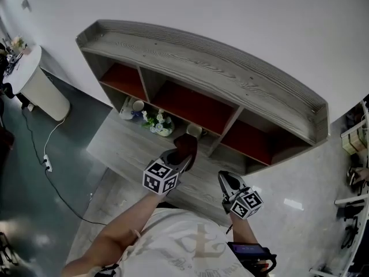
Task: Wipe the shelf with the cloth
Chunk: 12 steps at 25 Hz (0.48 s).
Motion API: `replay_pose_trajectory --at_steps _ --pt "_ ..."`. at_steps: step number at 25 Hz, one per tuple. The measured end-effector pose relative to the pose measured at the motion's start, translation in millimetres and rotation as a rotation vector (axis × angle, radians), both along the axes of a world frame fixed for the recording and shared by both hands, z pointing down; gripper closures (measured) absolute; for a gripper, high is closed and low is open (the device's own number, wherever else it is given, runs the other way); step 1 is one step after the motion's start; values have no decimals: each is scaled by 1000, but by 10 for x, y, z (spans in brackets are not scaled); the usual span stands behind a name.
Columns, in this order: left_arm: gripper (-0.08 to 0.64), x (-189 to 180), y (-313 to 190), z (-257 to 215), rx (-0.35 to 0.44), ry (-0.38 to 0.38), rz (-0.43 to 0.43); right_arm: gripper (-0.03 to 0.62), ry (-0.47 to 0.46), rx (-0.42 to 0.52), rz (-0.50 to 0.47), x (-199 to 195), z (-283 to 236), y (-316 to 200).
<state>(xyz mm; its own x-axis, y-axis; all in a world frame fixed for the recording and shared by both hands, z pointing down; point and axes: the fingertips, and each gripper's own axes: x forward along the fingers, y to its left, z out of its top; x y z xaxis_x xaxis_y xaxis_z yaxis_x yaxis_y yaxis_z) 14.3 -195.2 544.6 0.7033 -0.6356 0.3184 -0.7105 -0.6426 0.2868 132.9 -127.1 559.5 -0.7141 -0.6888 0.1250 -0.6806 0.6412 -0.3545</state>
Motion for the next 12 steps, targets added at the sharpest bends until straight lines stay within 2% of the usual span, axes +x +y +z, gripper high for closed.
replay_pose_trajectory --at_steps 6,12 --pt "465 36 -203 -318 45 16 38 588 4 5 27 -90 -13 -41" --pt "463 318 -493 -655 102 -36 121 588 1 14 54 -121 -32 -61"
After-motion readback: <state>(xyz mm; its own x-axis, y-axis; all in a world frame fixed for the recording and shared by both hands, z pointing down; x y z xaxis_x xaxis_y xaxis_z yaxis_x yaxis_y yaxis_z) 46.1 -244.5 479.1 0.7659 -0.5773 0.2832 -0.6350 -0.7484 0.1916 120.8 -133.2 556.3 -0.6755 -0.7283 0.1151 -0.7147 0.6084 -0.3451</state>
